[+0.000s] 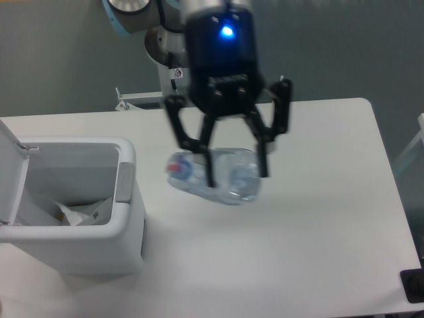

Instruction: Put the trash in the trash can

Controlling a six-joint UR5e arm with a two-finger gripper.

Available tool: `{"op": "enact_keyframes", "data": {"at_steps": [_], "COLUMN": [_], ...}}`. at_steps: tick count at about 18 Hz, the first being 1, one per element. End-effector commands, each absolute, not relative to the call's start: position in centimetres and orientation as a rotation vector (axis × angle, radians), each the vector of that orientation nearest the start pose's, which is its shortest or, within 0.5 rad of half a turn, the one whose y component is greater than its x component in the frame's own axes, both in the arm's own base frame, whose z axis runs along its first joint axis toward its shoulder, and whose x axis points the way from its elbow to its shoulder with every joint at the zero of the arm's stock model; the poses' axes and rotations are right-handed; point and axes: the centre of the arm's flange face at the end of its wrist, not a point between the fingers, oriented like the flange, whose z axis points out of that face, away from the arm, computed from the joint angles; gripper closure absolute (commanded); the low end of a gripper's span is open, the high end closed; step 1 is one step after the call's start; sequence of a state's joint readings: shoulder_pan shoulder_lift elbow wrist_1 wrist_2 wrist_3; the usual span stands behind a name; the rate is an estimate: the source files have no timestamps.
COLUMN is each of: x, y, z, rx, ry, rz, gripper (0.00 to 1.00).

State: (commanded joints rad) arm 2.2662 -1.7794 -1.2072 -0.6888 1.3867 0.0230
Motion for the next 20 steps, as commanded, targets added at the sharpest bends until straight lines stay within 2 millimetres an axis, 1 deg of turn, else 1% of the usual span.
{"op": "enact_keyframes", "data": {"at_steps": [1,3,6,8,10,13,15,17,18,20], "x": [-26.1,-24.5,-22.4,-20.8,-20.5,-20.2,-20.3,-19.6,-19.2,-18.3], "y": [57.4,58.4,59.7,60.7,61.3,62.3,62.6,63.2,63.3,63.2], "z": [67.1,66.1,63.6,61.4,60.3,59.2,58.7,58.1,57.7,56.8], "rx": [-2.032,-2.052,-2.106,-2.148,-2.169,-2.177,-2.182,-2.195,-2.201,-2.222], "ry": [-0.569,-0.550,-0.526,-0.503,-0.499,-0.487,-0.487,-0.475,-0.472,-0.462], "rz": [0.221,0.190,0.150,0.123,0.112,0.103,0.100,0.089,0.083,0.074], "gripper": [0.38,0.38,0.37,0.37,0.37,0.37,0.37,0.37,0.35,0.22]}}
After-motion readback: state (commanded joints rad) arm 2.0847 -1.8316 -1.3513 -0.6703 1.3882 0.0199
